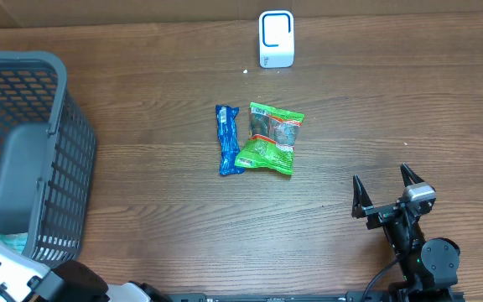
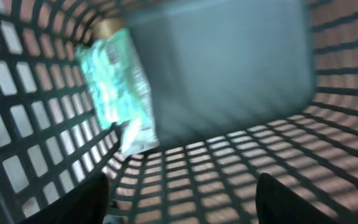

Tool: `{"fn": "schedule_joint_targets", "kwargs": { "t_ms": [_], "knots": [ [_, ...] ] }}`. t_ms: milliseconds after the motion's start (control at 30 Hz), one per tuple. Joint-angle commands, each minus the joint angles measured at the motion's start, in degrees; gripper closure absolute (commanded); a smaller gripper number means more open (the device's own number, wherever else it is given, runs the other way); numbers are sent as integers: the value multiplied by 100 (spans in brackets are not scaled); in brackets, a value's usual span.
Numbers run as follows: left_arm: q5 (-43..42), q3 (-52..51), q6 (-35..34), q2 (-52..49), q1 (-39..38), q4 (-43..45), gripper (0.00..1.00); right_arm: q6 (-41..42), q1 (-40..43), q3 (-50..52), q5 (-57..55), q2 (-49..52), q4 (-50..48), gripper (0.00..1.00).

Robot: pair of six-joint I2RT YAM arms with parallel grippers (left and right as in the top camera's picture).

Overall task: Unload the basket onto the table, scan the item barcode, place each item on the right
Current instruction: 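Move the left gripper back into the basket to the pale green pack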

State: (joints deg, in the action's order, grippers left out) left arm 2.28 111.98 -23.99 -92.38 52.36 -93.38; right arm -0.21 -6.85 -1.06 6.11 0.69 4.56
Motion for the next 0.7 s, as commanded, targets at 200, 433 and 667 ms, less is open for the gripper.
{"fn": "schedule_joint_targets", "kwargs": {
  "t_ms": [200,433,667],
  "knots": [
    [223,-2184,-376,79,474,1440,34,15,-26,59,-4,-52,-31,0],
    [686,-3099,-361,76,474,2288,31,15,-26,59,-4,-52,-31,0],
    [1285,-3648,-234,76,474,2677,29,15,-26,59,-4,-52,-31,0]
  ]
}}
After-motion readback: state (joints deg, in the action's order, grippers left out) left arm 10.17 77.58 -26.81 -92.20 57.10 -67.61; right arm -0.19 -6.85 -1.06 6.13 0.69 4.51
